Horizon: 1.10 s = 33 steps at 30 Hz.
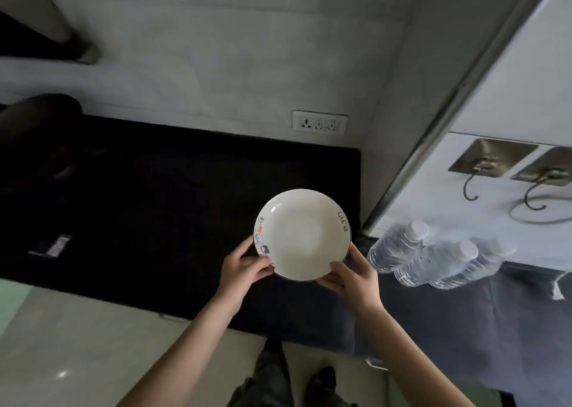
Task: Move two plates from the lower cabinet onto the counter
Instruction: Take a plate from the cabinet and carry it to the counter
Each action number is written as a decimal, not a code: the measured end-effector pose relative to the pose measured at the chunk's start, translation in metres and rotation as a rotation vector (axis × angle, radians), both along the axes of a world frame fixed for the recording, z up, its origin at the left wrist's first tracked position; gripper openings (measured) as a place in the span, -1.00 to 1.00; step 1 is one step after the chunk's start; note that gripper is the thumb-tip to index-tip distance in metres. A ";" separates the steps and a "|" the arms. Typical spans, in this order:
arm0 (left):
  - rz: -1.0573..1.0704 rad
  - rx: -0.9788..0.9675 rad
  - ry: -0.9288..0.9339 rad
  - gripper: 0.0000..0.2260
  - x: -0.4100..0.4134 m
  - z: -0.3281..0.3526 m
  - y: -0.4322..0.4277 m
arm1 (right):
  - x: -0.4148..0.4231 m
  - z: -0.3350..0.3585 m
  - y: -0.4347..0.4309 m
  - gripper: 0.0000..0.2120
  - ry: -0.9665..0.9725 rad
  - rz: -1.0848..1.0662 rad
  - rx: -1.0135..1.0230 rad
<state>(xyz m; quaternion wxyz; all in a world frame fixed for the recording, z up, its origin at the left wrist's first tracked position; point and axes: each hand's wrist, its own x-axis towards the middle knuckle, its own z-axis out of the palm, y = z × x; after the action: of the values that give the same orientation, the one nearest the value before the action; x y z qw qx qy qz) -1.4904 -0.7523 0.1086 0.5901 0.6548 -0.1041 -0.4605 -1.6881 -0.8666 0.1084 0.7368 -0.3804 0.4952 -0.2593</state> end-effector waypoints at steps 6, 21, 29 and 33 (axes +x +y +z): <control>-0.105 0.034 0.014 -0.40 0.074 -0.029 -0.090 | 0.068 -0.037 -0.057 -0.40 0.017 -0.211 0.071; -0.175 0.041 0.167 -0.36 0.137 -0.103 -0.204 | 0.125 -0.099 -0.161 -0.34 0.060 -0.312 0.154; -0.188 0.033 0.175 -0.38 0.137 -0.108 -0.215 | 0.123 -0.107 -0.175 -0.36 0.024 -0.270 0.130; -0.201 0.073 0.167 -0.51 0.134 -0.100 -0.210 | 0.121 -0.104 -0.166 -0.52 0.032 -0.248 0.159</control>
<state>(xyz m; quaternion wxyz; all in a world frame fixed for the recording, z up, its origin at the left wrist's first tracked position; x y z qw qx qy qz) -1.3567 -0.9624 0.0082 0.5232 0.6216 -0.1031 -0.5737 -1.5668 -1.0329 0.0041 0.7191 -0.2607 0.5689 -0.3020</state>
